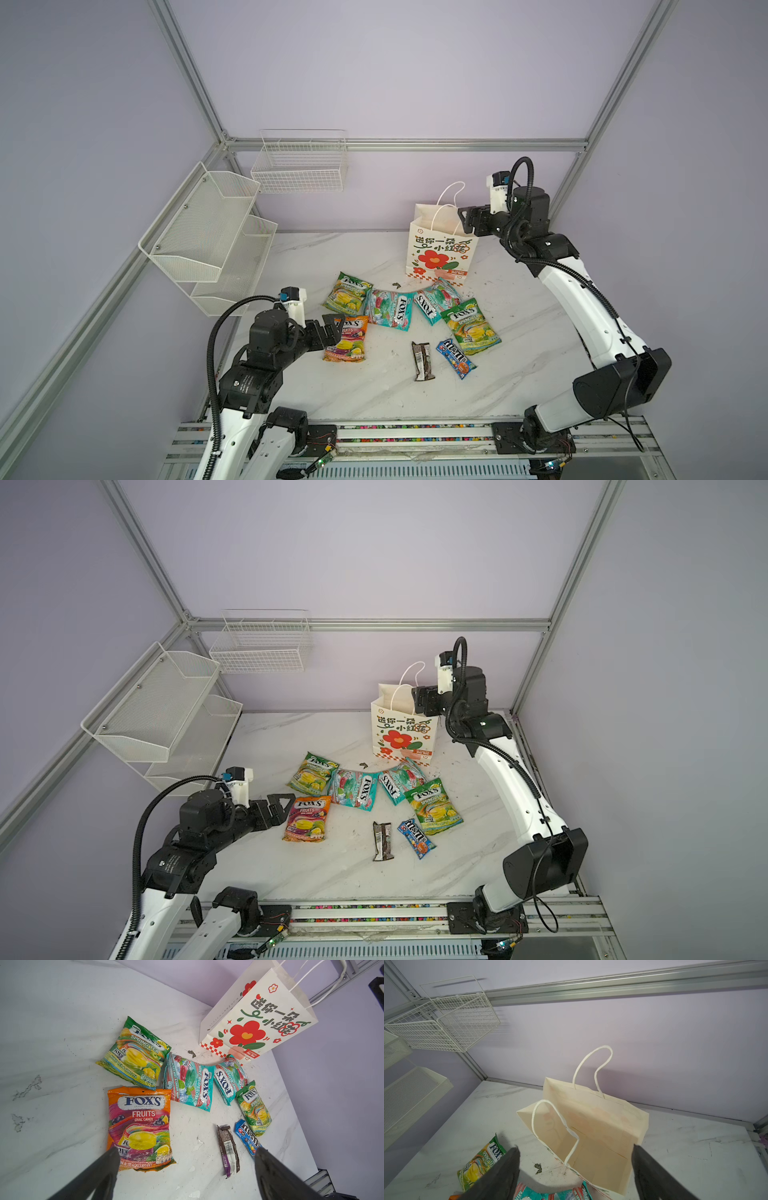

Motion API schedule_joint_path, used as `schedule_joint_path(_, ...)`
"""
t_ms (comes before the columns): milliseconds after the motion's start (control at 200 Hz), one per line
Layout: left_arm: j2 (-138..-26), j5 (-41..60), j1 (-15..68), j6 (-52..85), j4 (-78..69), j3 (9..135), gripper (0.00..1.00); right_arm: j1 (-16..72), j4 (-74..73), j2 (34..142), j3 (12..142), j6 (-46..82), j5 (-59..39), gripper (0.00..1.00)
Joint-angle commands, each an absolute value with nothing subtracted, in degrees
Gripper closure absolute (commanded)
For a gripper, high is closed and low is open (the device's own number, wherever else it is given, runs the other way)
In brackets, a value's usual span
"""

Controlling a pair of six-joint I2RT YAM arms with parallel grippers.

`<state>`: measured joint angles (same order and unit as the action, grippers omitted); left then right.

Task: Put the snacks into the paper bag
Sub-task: 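Grasp the paper bag's rope handle with the right gripper while the left approaches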

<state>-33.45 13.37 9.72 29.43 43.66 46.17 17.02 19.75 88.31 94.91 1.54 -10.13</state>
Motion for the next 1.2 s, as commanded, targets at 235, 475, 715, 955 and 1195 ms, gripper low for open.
schedule_joint_path(235,-30.26,14.5,9.4,31.27,45.01,53.17,0.0,18.74,24.94,94.68,100.26,-2.55,-9.74,0.23)
schedule_joint_path(475,-28.4,14.38,9.42,31.69,45.07,53.1,0.0,18.9,24.92,97.21,101.35,-2.06,-7.0,0.29)
schedule_joint_path(715,-28.5,14.15,9.4,32.15,45.0,53.08,0.0,19.72,23.68,98.08,101.5,-1.56,-8.61,0.43)
schedule_joint_path(955,-28.83,14.49,9.4,32.94,44.6,53.35,0.0,20.73,22.61,98.54,101.78,-1.32,-8.96,0.72)
schedule_joint_path(1195,-28.38,14.24,9.4,33.57,44.56,53.46,0.01,21.87,21.68,97.87,101.86,-1.4,-8.62,0.97)
